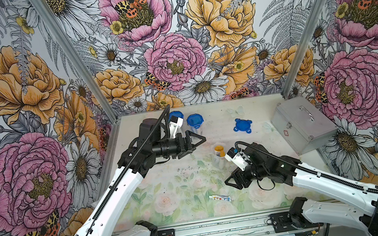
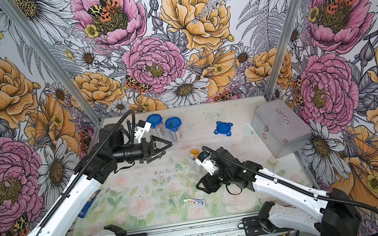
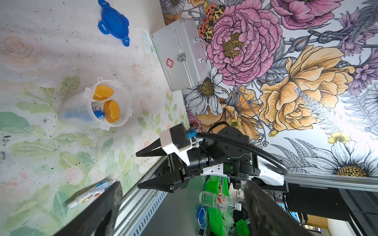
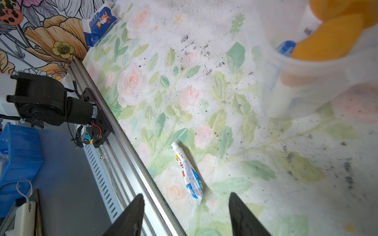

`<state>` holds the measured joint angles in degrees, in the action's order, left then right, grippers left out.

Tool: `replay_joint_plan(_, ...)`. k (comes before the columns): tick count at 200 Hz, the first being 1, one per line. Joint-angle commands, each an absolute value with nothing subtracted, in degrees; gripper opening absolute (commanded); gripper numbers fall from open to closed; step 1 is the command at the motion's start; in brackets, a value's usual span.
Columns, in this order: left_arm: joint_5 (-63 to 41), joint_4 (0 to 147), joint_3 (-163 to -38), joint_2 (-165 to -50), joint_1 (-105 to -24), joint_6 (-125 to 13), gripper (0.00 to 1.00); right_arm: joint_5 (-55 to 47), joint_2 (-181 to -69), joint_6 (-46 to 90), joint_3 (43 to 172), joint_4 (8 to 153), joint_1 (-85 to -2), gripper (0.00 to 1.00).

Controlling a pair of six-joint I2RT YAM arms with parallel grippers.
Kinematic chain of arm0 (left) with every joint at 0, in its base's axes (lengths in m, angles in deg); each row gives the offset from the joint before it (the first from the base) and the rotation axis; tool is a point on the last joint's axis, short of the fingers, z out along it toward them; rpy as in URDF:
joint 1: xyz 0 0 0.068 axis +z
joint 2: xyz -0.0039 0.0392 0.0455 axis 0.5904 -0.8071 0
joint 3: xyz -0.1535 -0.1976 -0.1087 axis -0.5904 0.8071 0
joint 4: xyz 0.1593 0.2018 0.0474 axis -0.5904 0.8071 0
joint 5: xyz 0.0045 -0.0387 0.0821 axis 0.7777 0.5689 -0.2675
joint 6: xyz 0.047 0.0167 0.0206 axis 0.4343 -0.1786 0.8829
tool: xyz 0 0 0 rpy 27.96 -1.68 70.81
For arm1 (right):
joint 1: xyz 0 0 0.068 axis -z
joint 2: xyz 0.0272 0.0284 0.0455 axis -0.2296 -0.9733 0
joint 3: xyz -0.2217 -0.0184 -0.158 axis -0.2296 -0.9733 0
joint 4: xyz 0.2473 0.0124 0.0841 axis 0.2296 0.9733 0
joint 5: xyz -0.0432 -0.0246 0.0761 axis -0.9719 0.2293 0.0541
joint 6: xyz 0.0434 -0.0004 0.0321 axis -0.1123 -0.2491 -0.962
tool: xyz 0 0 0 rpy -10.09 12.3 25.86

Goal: Pack away toiletry kits
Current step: Pick up the toiletry item from the center of the board.

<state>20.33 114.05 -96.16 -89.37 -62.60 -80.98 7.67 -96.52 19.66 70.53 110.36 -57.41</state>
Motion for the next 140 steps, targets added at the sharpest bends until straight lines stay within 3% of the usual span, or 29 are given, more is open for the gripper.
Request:
replay_joint_plan(1, 22.23, 114.06, -94.58, -87.13, -61.28, -82.31, 0.92, 6.75, -97.82, 18.18, 70.12, 105.25, -60.09, 0.65)
replay_joint_plan(71, 21.34, 114.06, -90.43, -83.31, -59.42, -84.50, 0.92, 0.48, -105.18, 19.70, 69.19, 100.11, -65.25, 0.64)
replay_joint_plan(140, 18.18, 118.05, -85.07, -79.33, -51.72, -86.16, 0.93, -10.49, -109.89, 18.45, 67.67, 100.23, -73.27, 0.61)
